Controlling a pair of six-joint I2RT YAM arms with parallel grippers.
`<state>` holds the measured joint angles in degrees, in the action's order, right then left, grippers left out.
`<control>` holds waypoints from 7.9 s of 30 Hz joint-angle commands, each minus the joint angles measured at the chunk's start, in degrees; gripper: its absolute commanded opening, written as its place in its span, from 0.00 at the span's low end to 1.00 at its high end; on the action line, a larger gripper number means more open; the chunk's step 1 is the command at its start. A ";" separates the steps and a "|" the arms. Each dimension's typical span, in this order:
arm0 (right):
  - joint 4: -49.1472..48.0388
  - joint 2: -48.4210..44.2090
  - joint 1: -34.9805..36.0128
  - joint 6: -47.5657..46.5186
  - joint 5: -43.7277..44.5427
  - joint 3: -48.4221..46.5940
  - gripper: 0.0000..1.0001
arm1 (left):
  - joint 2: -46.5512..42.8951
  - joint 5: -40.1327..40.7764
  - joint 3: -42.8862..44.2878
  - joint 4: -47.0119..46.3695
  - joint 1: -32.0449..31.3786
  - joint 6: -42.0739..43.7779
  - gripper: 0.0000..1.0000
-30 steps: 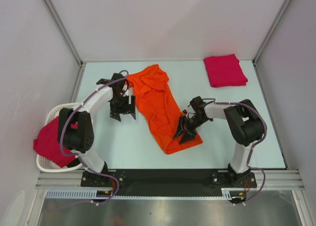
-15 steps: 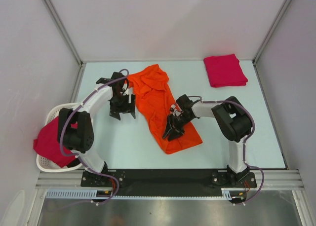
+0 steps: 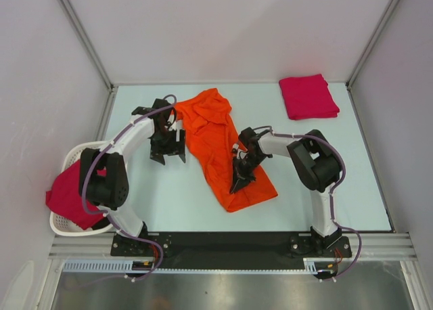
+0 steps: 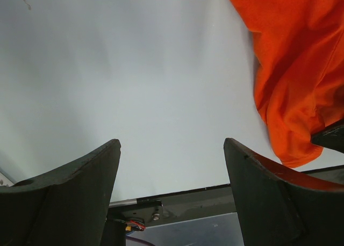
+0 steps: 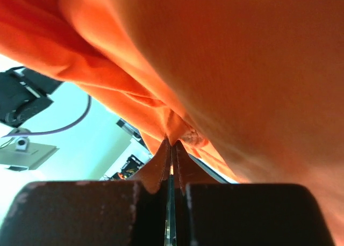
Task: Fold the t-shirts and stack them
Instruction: Rotate the tshirt 90 degrees
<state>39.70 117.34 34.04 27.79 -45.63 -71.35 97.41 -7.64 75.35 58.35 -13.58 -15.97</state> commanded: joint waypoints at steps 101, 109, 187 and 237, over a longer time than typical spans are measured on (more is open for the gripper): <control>-11.32 39.90 -8.38 20.99 1.59 -68.57 0.64 | 21.25 3.07 35.04 0.28 0.49 -1.88 0.91; -12.46 41.74 -7.33 21.42 6.33 -71.37 0.63 | 19.14 3.68 34.95 -0.16 0.49 -1.52 0.91; 7.58 -1.13 -9.34 -5.81 15.57 -39.59 0.00 | 25.55 0.61 44.35 -2.71 -1.09 -3.63 0.00; 15.06 28.47 -6.62 -15.92 35.17 -55.40 0.00 | 24.74 1.75 17.46 -9.83 -13.84 -5.74 0.00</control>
<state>54.33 143.81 26.68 13.23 -10.90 -129.16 117.14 -3.05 90.50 49.50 -26.98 -20.14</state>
